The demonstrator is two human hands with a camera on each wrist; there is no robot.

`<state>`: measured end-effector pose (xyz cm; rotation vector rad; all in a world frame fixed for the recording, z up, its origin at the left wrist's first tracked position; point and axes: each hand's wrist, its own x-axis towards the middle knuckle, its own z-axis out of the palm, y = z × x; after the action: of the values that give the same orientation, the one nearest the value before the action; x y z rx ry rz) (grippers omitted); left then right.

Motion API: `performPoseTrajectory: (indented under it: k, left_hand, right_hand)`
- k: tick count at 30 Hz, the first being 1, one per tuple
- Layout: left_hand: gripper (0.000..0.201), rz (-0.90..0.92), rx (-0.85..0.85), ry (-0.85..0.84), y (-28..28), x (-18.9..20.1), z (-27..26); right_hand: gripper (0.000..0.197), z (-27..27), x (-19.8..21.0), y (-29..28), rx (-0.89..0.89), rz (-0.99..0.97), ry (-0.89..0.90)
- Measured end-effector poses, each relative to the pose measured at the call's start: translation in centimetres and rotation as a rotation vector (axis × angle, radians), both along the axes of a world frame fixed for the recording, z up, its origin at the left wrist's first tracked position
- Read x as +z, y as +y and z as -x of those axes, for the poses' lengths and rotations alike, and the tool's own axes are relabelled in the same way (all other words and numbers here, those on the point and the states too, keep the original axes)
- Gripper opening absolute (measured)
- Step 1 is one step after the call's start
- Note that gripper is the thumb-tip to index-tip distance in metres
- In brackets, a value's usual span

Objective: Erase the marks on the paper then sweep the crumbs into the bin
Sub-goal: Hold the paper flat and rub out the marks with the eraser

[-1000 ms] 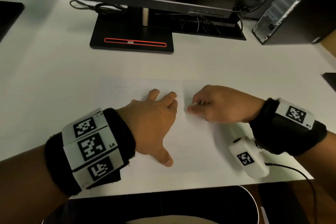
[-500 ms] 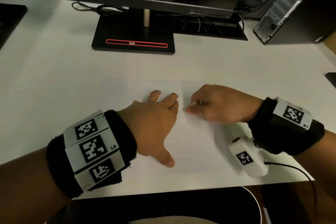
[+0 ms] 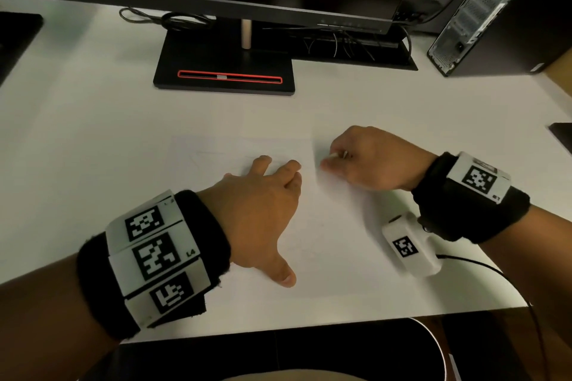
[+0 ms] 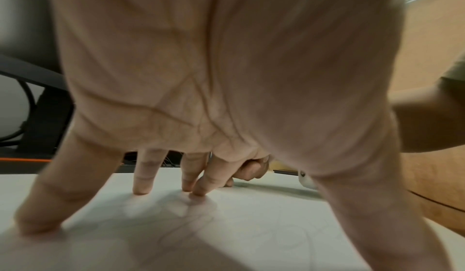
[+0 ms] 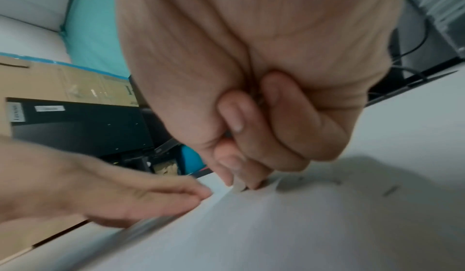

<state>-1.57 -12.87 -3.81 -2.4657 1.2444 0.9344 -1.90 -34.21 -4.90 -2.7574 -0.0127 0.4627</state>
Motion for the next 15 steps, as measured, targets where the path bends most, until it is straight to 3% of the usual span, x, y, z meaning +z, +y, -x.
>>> performPoseTrajectory:
  k: [3,7,12,15]
  left_hand:
    - [0.132,-0.004,-0.001,0.002,0.0,0.1,0.0]
    - [0.133,-0.007,0.004,0.009,0.0,0.0,0.0]
    - [0.133,-0.001,0.007,0.015,0.0,0.0,0.0]
    - [0.134,0.003,0.007,0.014,0.1,-0.1,0.0]
  right_hand:
    - [0.047,0.5,0.1,0.9,0.114,-0.018,0.095]
    - [0.047,-0.6,0.3,-0.2,0.011,0.001,0.020]
    - [0.047,-0.1,0.2,0.6,0.122,-0.015,0.101]
    - [0.046,-1.1,0.3,-0.5,0.026,0.016,0.012]
